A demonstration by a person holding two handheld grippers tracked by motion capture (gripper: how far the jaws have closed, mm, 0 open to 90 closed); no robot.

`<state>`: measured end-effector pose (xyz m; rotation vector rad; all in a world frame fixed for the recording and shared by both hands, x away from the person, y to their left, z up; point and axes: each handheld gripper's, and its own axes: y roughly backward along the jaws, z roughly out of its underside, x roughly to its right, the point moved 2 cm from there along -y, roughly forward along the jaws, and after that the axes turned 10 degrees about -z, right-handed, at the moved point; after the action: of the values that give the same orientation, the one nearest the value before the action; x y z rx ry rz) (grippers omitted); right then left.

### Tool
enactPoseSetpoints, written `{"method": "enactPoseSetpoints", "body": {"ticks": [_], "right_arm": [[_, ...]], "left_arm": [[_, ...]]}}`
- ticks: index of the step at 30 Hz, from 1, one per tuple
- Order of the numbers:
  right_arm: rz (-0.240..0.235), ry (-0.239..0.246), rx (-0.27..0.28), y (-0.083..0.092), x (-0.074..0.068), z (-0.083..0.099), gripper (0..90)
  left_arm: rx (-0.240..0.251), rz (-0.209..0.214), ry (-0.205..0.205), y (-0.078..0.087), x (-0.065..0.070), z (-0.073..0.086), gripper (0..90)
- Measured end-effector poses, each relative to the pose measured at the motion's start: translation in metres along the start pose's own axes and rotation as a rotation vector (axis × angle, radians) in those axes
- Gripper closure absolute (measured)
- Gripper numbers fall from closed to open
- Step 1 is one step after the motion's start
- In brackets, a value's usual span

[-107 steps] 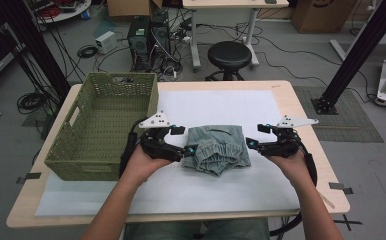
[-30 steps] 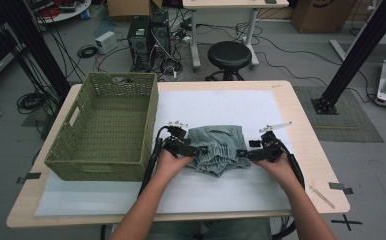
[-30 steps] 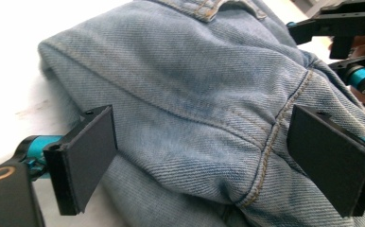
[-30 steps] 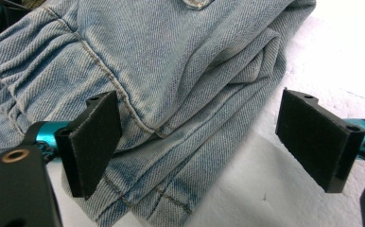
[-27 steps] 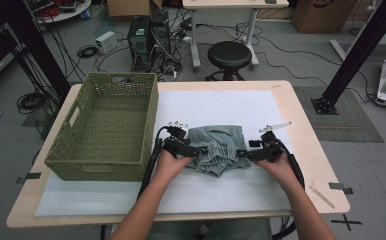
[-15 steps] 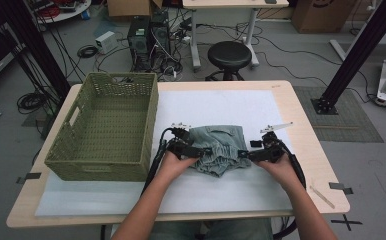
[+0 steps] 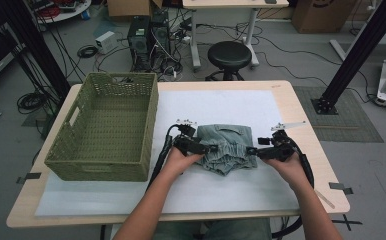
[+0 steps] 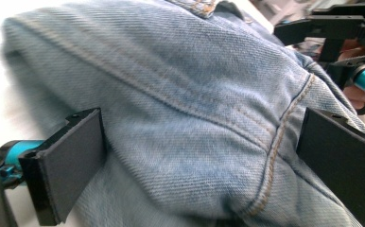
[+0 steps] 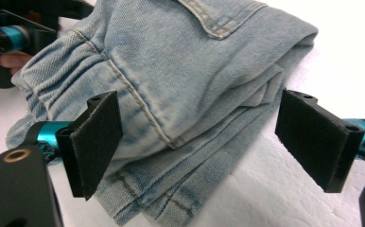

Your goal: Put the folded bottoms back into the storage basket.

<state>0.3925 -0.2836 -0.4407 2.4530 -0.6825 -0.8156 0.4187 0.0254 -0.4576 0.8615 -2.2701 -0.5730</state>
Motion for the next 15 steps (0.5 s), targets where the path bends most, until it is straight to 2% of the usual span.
{"method": "enactPoseSetpoints", "body": {"ticks": [4,5,9,15], "right_arm": [[0.003,-0.002,0.01,0.002,0.001,-0.001,15.4],[0.005,0.003,0.011,0.002,0.001,-0.001,15.4],[0.01,0.004,0.011,0.003,-0.001,-0.001,15.4],[0.013,0.004,0.023,0.006,0.0,-0.002,15.4]], "left_arm": [[0.011,-0.064,-0.015,0.016,-0.004,0.002,2.2],[0.007,-0.064,-0.011,0.017,-0.005,0.003,2.2],[-0.033,-0.03,0.041,0.008,-0.008,0.007,2.1],[-0.006,0.036,0.066,-0.003,-0.006,0.004,1.6]]}}
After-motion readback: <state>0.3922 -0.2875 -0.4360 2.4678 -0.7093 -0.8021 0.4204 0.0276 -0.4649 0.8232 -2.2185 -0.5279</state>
